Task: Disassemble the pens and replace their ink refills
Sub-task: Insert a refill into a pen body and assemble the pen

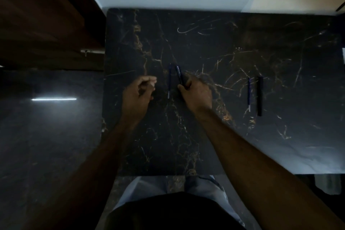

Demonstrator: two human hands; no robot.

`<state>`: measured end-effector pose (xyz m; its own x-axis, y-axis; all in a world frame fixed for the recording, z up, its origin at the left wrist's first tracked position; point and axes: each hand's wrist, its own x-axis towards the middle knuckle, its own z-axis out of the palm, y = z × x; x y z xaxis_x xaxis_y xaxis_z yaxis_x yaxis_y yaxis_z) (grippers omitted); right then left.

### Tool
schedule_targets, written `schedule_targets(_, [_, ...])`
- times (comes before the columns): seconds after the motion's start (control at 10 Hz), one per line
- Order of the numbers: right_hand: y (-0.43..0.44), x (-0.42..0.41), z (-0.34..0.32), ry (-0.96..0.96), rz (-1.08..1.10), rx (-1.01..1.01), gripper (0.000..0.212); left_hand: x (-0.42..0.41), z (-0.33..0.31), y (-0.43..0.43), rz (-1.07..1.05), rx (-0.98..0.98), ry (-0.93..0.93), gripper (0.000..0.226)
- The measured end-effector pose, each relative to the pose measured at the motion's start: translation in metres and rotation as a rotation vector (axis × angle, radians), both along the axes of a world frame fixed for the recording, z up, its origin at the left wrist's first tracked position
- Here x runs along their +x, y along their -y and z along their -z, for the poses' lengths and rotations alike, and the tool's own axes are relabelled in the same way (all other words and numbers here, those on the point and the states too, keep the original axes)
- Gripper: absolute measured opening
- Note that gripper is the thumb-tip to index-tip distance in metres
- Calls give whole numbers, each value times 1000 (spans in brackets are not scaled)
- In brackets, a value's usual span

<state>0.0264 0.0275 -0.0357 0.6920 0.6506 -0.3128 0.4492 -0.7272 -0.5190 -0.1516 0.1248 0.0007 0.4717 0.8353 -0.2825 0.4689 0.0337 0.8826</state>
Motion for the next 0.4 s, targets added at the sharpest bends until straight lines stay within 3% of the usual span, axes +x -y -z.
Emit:
schedule_targets(0.2, [34, 5, -14, 30, 2, -5, 38, -8, 2, 12, 119, 165, -23, 37])
schedule_targets(0.4, [86, 21, -36, 116, -22, 62, 28, -3, -13, 20, 178, 273, -191, 63])
